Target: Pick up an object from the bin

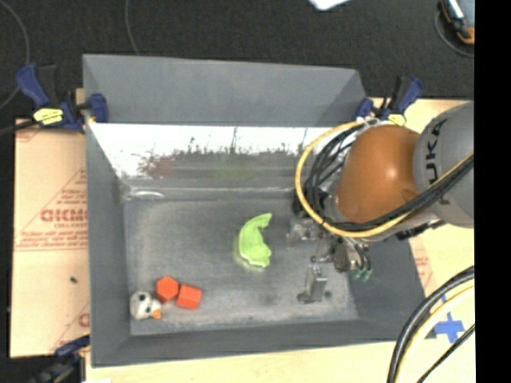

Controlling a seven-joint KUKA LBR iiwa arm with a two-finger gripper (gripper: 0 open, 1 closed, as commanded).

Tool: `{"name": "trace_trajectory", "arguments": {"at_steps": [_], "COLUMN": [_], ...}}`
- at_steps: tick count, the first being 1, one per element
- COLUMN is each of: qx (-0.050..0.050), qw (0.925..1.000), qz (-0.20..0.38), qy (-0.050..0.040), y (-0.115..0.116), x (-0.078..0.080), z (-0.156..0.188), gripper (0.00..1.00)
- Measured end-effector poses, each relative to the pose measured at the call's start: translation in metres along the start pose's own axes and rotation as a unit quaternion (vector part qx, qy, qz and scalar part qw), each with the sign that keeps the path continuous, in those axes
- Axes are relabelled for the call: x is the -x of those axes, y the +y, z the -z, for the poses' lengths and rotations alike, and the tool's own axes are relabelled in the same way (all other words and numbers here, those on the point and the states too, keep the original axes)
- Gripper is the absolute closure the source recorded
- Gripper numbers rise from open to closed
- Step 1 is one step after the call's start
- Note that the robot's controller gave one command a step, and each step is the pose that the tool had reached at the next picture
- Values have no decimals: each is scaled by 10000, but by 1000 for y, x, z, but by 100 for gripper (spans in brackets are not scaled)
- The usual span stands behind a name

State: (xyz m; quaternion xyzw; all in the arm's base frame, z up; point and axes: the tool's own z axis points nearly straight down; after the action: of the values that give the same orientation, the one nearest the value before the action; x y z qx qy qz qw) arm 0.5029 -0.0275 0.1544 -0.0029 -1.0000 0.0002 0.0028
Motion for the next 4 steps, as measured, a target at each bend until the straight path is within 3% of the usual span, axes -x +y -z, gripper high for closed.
{"name": "trace_trajectory", "arguments": {"at_steps": [1,2,3,4], "qx": [-3,-3,-11,3], "qw": [10000,9960,9919,9960], "qz": [7,890,1270,890], "qy": [-33,-48,-71,-69], "y": [0,42,47,41], "x": [1,67,86,68], "z": [4,-85,-29,-85], "gripper": [0,0,0,0]}}
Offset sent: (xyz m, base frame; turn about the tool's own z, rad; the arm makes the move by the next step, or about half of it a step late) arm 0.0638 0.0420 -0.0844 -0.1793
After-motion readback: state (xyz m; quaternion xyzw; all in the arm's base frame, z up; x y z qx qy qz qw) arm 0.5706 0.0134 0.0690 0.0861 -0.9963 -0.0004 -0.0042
